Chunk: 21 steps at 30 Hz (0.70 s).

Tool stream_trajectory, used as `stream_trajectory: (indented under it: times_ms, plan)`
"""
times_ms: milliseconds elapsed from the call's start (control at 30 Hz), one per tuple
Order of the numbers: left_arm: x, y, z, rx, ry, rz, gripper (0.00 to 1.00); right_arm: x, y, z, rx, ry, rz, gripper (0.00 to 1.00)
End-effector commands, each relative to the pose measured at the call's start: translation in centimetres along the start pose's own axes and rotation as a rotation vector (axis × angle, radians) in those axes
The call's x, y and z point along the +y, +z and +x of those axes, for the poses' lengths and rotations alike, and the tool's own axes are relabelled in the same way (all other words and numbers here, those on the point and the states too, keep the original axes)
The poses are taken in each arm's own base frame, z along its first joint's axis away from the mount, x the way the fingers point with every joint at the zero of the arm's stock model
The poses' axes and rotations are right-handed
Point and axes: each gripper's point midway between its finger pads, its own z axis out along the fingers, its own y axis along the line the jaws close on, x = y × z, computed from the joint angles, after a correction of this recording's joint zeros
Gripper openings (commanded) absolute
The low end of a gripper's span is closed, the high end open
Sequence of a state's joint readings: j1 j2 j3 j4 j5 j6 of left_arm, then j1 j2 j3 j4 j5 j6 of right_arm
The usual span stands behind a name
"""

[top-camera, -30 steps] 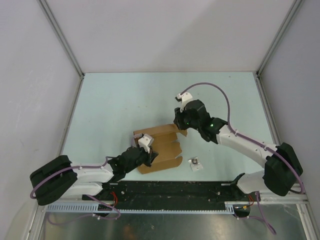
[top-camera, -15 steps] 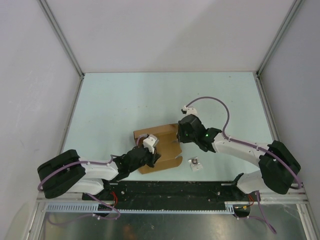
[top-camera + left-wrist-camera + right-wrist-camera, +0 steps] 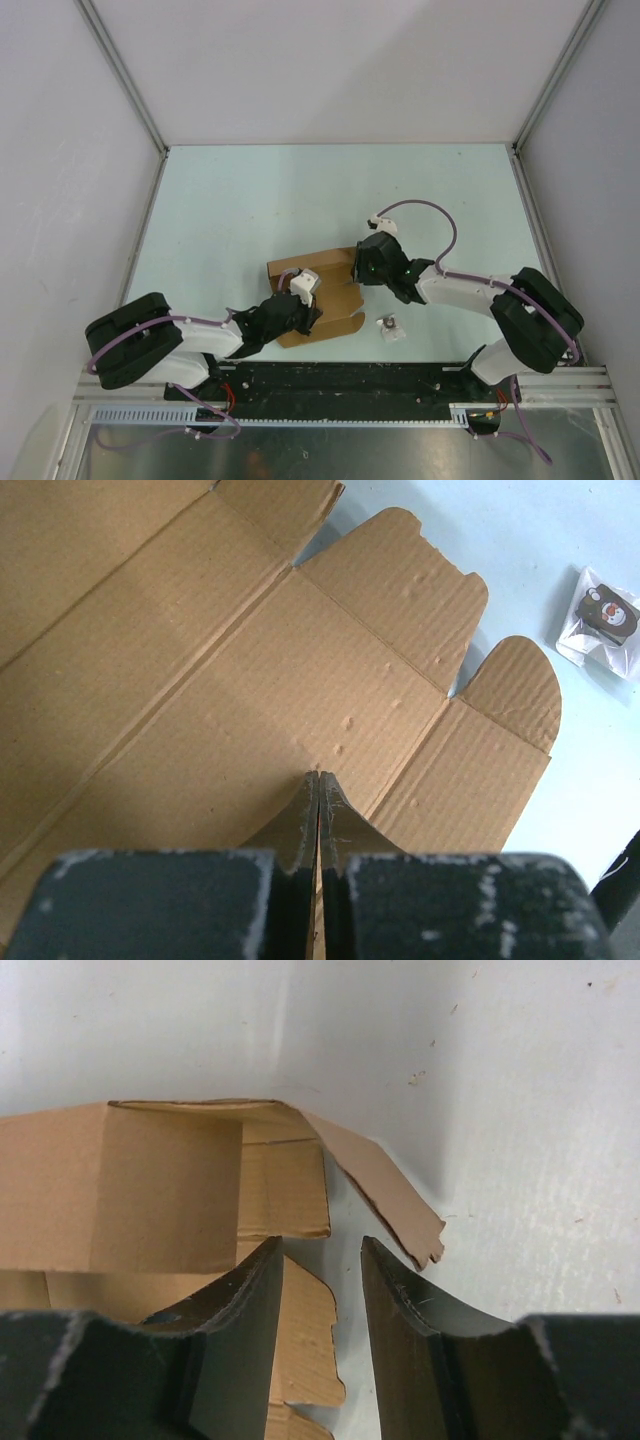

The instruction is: Fold the paper box

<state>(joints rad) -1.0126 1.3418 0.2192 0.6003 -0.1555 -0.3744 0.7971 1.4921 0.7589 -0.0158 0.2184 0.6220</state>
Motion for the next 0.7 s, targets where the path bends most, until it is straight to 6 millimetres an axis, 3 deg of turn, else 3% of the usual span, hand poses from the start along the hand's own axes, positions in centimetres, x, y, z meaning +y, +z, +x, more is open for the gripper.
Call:
stream_trajectory:
  times_ms: [0,433,667]
  plan:
    - [-0.4,0.3,-0.6,-0.01,-0.017,-0.005,0.0,0.5,1.2,-0.8,-0.054,0.073,-0.025,0.43]
    - [-0.3,0.1,-0.6,-0.015,-0.016,-0.008,0.0,-1.5,2.7,-0.2,-0.09,0.107,0.069,0.13]
    - [-0.4,0.2,-0.6,-0.012,-0.016,-0.005,0.0,-3.0,3.0,0.5,-0.08,0.06,0.134,0.06]
